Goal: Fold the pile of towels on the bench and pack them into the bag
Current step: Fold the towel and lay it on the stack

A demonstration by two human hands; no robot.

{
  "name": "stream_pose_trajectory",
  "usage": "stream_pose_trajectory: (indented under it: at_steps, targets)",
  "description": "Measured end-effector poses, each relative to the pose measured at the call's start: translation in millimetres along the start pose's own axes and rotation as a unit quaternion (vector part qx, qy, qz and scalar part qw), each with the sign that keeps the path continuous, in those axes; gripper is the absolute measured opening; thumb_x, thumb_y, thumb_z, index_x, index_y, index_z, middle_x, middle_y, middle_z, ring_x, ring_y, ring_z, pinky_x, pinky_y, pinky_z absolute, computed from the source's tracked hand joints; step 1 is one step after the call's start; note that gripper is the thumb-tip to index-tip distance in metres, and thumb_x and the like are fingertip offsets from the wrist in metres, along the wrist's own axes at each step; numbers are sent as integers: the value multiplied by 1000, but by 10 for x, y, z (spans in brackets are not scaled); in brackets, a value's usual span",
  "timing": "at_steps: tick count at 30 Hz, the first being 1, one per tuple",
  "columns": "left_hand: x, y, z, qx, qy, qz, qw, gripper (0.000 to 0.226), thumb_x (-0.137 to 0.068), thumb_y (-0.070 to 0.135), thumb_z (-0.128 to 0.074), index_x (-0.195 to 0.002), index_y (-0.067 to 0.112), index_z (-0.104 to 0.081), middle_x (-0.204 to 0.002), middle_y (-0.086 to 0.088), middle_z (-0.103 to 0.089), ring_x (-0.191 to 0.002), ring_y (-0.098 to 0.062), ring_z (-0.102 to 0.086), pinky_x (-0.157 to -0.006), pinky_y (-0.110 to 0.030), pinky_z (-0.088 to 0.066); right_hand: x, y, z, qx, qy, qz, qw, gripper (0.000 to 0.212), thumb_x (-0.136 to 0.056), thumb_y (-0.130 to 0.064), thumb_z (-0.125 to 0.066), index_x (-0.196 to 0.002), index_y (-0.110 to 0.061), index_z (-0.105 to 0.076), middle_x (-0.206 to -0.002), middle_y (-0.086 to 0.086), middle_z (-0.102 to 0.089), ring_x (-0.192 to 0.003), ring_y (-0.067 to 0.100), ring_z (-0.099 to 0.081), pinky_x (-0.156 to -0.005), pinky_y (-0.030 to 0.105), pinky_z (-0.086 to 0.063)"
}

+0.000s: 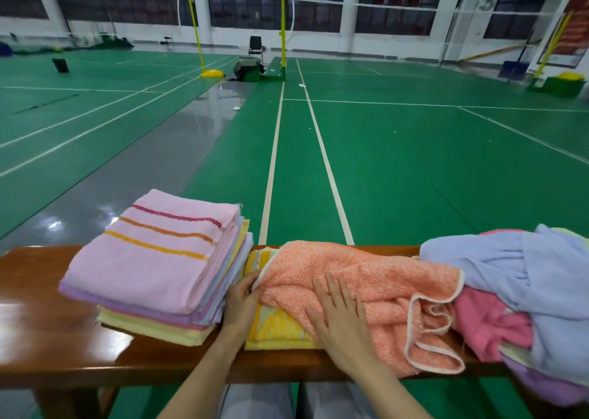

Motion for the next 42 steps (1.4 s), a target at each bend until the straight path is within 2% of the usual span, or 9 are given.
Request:
stream_pose_trajectory:
  at_steps: [6,11,18,21,24,27,31,35,42]
  targets:
    - [-314,226,-128,-149,5,93,984,37,-82,54,-45,-69,19,-50,-69,1,-44,-66,-13,-42,-73,-29,-30,98,3,71,-30,-12,39,999,87,-59,-82,28,-138,-51,7,-149,-22,20,-138,1,25,-114,28,15]
    - [-510,385,-346,-422,0,36,906,43,-82,48,-54,-113,21,-65,-114,-4,-64,-110,-24,-53,-95,-36,-33,244,128,107,-99,2,67,993,70,-69,-85,12,-129,-60,-13,-147,-34,4,-138,-10,13,-116,24,4]
    - [-498,757,-240,-206,72,-28,975,9,-78,20,-59,-74,14,-54,-70,0,-58,-74,-20,-50,-69,-30,-38,254,248,123,-206,42,80,974,50,-81,-79,-14,-119,-59,-40,-141,-34,-28,-138,-10,-13,-116,26,-14]
    - [-387,792,-367,36,-99,-8,994,19,-64,-1,-61,-65,11,-45,-63,-1,-46,-62,-16,-41,-58,-26,-35,277,252,202,-239,56,82,966,48,-81,-79,-21,-113,-58,-50,-133,-39,-39,-133,-12,-25,-110,15,-19]
    - [-216,623,-477,166,-311,88,932,32,-54,1,-61,-82,9,-49,-83,-12,-50,-76,-25,-50,-60,-31,-42,311,353,368,-296,99,62,948,45,-79,-79,-31,-95,-54,-65,-116,-39,-55,-113,-8,-50,-94,7,-34]
    - [-157,388,-537,76,-417,157,892,61,-65,30,-79,-115,9,-51,-106,-14,-53,-97,-32,-50,-81,-40,-44,311,458,505,-311,116,49,942,52,-76,-81,-34,-84,-43,-67,-94,-26,-67,-87,-3,-62,-77,15,-46]
    - [-278,435,-621,-154,-303,134,931,79,-69,75,-58,-114,10,-56,-110,-6,-60,-95,-21,-59,-88,-30,-48,266,594,784,-293,167,18,941,48,-77,-76,-38,-77,-37,-66,-72,-16,-70,-66,3,-65,-64,21,-52]
    - [-364,697,-743,-186,-209,-3,960,27,-89,7,-54,-116,5,-59,-107,-6,-62,-96,-24,-59,-85,-36,-51,101,790,1081,-233,203,-27,951,19,-92,-46,-47,-86,-34,-61,-84,-14,-62,-80,4,-58,-77,29,-49]
    - [-226,845,-811,-8,-306,5,952,70,-73,-20,-48,-128,23,-53,-106,-1,-69,-91,-12,-64,-75,-27,-53,-218,1214,1386,-88,194,-91,973,46,-84,-43,-50,-108,-7,-64,-113,10,-64,-109,27,-55,-97,43,-40]
Point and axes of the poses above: each hand's wrist, its own x-axis away from the middle knuckle, its own z-axis out of the back of the hand, y = z × x, the point moved 7 cm from there along -x, towards the middle knuckle
